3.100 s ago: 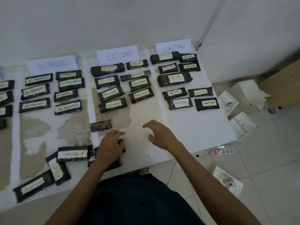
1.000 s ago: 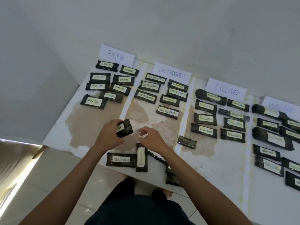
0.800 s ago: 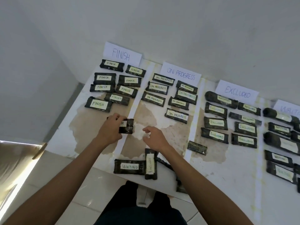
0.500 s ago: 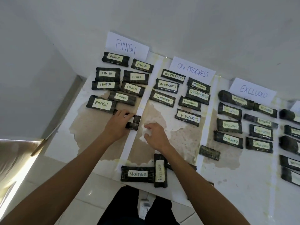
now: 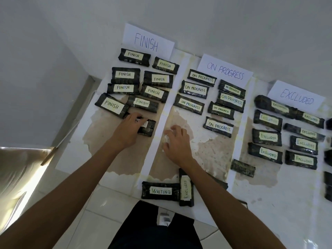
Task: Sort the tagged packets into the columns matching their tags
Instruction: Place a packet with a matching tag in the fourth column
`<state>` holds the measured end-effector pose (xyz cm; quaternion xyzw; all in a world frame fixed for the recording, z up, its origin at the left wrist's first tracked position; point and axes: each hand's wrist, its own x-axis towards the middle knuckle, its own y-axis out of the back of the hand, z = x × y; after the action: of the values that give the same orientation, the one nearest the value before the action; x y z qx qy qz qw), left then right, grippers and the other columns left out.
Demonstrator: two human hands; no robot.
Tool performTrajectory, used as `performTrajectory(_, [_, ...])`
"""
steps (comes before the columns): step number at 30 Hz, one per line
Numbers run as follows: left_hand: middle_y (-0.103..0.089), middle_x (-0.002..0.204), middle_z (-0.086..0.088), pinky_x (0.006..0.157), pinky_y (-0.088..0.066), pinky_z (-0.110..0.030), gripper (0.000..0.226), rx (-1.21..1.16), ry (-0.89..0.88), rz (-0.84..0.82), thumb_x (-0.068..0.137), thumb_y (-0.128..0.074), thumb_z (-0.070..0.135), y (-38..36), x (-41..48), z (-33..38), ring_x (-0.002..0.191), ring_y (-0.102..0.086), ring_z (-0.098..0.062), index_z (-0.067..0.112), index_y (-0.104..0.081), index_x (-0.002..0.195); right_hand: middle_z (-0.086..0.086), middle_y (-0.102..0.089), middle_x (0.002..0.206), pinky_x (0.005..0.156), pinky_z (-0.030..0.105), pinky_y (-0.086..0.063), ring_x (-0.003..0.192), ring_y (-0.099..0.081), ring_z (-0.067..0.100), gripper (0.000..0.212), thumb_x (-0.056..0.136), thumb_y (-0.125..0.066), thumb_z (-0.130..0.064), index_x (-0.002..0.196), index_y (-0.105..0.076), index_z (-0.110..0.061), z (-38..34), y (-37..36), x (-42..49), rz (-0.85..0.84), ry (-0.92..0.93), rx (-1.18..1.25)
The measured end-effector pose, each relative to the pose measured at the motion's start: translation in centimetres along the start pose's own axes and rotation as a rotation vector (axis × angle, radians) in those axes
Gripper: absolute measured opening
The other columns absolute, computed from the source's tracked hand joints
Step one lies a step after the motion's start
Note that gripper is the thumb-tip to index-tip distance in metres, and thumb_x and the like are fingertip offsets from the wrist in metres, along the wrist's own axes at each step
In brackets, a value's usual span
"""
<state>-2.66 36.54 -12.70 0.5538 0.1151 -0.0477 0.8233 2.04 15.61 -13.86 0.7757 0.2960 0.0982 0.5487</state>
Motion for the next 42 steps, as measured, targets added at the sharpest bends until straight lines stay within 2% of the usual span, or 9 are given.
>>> performTrajectory(10, [-0.044,0.135,-0.018,0.097,-0.043,-0.051,0.061,-0.025,-0.034,0.032,0.074,-0.064,0.003,0.4,-1.5,2.6,0.122,-0.042,-0.038,0.007,-0.049,0.133,0.013,-0.045,0.129,0.096,0.042,-0.042,0.114,-0.042,0.031,0.044,0.082,-0.058,-0.014,0.125,-0.054,-0.013,0.7,2.4,-0.3,-0.153,0.073,0.078])
performTrajectory(14, [-0.052,0.124,-0.015,0.089,-0.046,-0.045,0.050,-0.089,-0.061,-0.007,0.080,-0.060,0.006,0.0,-3.8,4.7,0.110,-0.049,-0.033,0.007,-0.053,0.129,0.012,-0.045,0.132,0.096,0.040,-0.041,0.116,-0.045,0.030,0.046,0.086,-0.056,-0.014,0.131,-0.050,-0.014,0.7,3.5,-1.9,-0.247,0.090,0.086])
performTrajectory(17, [-0.054,0.123,-0.015,0.090,-0.045,-0.044,0.046,-0.143,-0.028,-0.043,0.083,-0.060,0.009,-0.8,-6.4,6.2,0.110,-0.050,-0.033,0.009,-0.053,0.129,0.012,-0.050,0.126,0.093,0.040,-0.044,0.113,-0.048,0.030,0.042,0.087,-0.055,-0.014,0.129,-0.051,-0.013,0.3,3.5,-4.2,-0.324,0.152,0.087])
performTrajectory(21, [-0.056,0.116,-0.013,0.087,-0.046,-0.040,0.045,-0.197,0.048,-0.031,0.082,-0.061,0.011,-2.7,-10.6,7.5,0.105,-0.052,-0.032,0.011,-0.055,0.126,0.011,-0.049,0.122,0.094,0.042,-0.044,0.112,-0.047,0.029,0.050,0.081,-0.063,-0.024,0.128,-0.050,-0.014,-0.8,2.8,-8.5,-0.488,0.260,0.018])
performTrajectory(23, [-0.056,0.116,-0.013,0.087,-0.046,-0.041,0.045,-0.223,0.078,-0.025,0.082,-0.062,0.011,-3.8,-12.5,8.1,0.103,-0.053,-0.032,0.011,-0.055,0.126,0.013,-0.046,0.124,0.096,0.044,-0.042,0.113,-0.043,0.031,0.062,0.076,-0.070,-0.035,0.130,-0.046,-0.014,-1.1,2.0,-10.7,-0.511,0.334,-0.118])
performTrajectory(25, [-0.056,0.116,-0.012,0.086,-0.047,-0.042,0.045,-0.242,0.124,-0.008,0.082,-0.061,0.010,-4.7,-14.1,8.7,0.103,-0.053,-0.032,0.011,-0.055,0.126,0.016,-0.040,0.128,0.096,0.045,-0.038,0.114,-0.039,0.034,0.070,0.074,-0.072,-0.037,0.132,-0.041,-0.012,-1.1,1.2,-12.3,-0.500,0.372,-0.281])
performTrajectory(28, [-0.055,0.119,-0.012,0.085,-0.048,-0.043,0.048,-0.274,0.185,0.026,0.080,-0.059,0.008,-5.6,-15.5,9.7,0.103,-0.052,-0.032,0.010,-0.054,0.128,0.019,-0.040,0.127,0.089,0.045,-0.038,0.114,-0.042,0.037,0.061,0.078,-0.067,-0.021,0.130,-0.040,-0.007,-1.0,0.5,-13.0,-0.445,0.390,-0.339])
performTrajectory(35, [-0.053,0.123,-0.014,0.090,-0.045,-0.043,0.040,-0.279,0.248,0.157,0.090,-0.056,0.017,-4.4,-15.4,12.2,0.109,-0.049,-0.032,0.008,-0.052,0.128,0.015,-0.049,0.115,0.086,0.042,-0.044,0.103,-0.046,0.032,0.060,0.074,-0.065,-0.024,0.128,-0.046,-0.008,-1.1,2.0,-11.8,-0.397,0.326,-0.104])
performTrajectory(42, [-0.050,0.131,-0.014,0.099,-0.041,-0.044,0.045,-0.241,0.162,0.205,0.093,-0.043,0.030,-2.1,-13.1,15.1,0.119,-0.044,-0.031,0.006,-0.049,0.131,0.013,-0.050,0.121,0.087,0.042,-0.044,0.105,-0.047,0.030,0.064,0.074,-0.066,-0.023,0.134,-0.045,-0.012,1.5,6.2,-11.4,-0.263,0.223,-0.009])
